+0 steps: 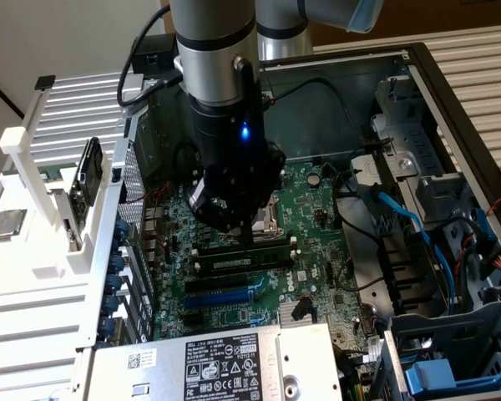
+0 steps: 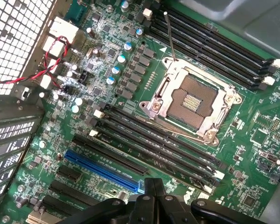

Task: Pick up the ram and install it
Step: 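Press down the ram until it locks into place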

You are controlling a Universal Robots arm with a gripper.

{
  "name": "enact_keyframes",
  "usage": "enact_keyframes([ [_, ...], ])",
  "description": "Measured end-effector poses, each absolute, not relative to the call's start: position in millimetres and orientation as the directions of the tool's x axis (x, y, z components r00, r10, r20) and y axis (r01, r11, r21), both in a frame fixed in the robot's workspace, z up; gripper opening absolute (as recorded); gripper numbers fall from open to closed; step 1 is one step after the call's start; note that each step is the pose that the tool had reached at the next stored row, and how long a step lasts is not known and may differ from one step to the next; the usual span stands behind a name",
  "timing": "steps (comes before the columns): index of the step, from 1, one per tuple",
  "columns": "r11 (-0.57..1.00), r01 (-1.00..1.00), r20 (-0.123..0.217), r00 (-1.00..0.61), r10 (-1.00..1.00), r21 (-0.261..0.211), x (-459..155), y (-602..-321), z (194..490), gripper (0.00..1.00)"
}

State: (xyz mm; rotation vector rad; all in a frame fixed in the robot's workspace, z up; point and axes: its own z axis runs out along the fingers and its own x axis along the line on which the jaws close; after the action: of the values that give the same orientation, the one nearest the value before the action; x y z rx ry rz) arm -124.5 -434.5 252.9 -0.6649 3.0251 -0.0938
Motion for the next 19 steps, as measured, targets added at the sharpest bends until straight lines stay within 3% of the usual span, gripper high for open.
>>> enact_keyframes([
  [19,0.987,-0.153,-0.033,-0.987,-0.154,-0.055,-124.5,-434.5,250.9,0.1],
])
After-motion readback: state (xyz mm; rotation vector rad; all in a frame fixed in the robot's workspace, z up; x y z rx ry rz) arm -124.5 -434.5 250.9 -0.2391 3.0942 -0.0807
